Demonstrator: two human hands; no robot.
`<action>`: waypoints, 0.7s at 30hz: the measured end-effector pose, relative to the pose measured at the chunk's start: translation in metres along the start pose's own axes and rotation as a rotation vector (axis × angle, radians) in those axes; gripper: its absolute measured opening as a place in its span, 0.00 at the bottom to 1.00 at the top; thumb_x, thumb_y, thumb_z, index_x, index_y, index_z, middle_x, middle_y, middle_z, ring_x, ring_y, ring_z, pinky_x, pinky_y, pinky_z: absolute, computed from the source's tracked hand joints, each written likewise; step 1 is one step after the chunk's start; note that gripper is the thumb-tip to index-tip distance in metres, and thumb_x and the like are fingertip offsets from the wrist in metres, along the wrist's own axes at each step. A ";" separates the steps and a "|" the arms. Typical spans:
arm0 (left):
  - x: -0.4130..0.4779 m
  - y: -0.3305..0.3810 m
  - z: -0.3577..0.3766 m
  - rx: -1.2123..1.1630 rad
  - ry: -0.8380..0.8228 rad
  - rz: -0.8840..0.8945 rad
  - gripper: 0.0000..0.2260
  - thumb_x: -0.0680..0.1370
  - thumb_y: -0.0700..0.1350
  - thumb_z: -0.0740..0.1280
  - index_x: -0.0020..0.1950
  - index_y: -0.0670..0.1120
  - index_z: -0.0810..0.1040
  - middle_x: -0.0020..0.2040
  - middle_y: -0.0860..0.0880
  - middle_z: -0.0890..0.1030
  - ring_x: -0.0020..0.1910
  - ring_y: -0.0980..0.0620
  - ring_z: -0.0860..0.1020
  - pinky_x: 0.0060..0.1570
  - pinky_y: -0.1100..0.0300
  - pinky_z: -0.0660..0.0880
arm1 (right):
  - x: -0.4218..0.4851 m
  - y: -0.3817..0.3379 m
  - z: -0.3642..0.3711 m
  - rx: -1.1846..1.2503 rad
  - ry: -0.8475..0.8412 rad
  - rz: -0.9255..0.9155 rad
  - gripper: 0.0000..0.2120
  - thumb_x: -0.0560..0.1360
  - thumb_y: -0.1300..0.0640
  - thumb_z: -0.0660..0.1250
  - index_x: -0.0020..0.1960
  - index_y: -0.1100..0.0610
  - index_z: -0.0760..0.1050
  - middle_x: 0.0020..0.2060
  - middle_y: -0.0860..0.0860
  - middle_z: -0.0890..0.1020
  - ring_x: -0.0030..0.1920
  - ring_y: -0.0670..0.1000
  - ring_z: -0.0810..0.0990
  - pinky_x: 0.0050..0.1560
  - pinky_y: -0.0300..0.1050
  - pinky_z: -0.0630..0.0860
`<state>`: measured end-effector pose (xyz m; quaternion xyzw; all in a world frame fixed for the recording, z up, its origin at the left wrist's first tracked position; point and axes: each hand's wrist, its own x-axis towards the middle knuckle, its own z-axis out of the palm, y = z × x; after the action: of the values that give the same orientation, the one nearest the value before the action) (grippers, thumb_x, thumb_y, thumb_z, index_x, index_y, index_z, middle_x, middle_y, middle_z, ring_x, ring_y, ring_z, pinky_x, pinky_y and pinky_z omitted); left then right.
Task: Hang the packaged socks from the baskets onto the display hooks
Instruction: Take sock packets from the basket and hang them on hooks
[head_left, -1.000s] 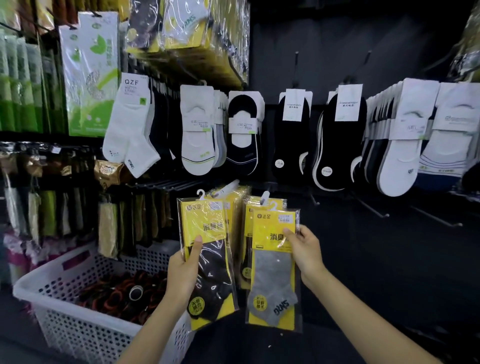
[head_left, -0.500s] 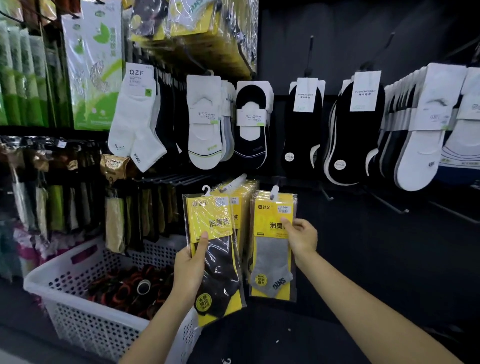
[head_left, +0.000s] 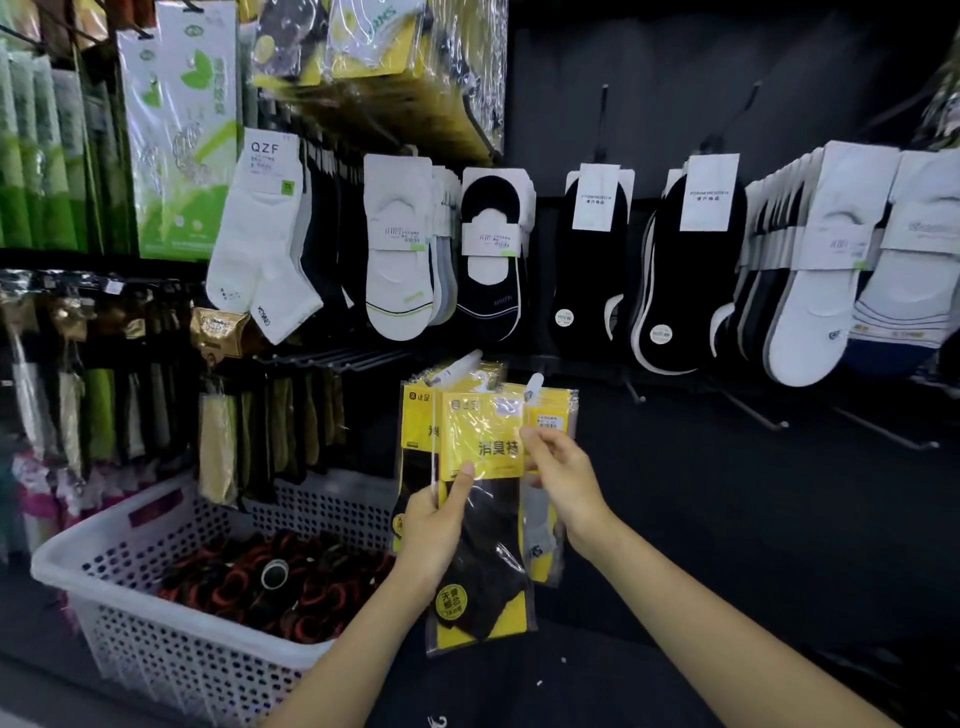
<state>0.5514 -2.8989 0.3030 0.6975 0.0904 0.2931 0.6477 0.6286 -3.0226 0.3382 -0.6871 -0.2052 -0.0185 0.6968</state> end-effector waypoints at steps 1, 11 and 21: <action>-0.001 0.003 0.005 -0.009 -0.040 0.007 0.29 0.77 0.54 0.64 0.16 0.51 0.64 0.17 0.56 0.60 0.17 0.60 0.59 0.19 0.72 0.57 | -0.001 -0.002 0.000 0.005 -0.010 0.008 0.11 0.78 0.50 0.64 0.55 0.56 0.76 0.51 0.51 0.80 0.52 0.47 0.78 0.55 0.39 0.75; -0.009 0.004 0.023 -0.070 -0.150 0.057 0.12 0.78 0.51 0.63 0.59 0.49 0.75 0.46 0.54 0.83 0.46 0.63 0.81 0.40 0.73 0.75 | -0.011 0.012 -0.026 0.173 0.131 0.030 0.06 0.77 0.56 0.66 0.48 0.59 0.76 0.41 0.53 0.85 0.41 0.48 0.84 0.39 0.38 0.80; 0.002 -0.013 0.031 0.040 -0.081 0.051 0.25 0.78 0.56 0.60 0.74 0.53 0.62 0.66 0.53 0.72 0.53 0.62 0.72 0.43 0.73 0.67 | 0.018 0.027 -0.019 0.088 0.232 0.044 0.04 0.77 0.58 0.67 0.45 0.58 0.75 0.42 0.57 0.84 0.47 0.58 0.84 0.52 0.56 0.80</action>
<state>0.5725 -2.9222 0.2914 0.7236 0.0522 0.2790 0.6292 0.6581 -3.0349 0.3183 -0.6534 -0.1087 -0.0737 0.7456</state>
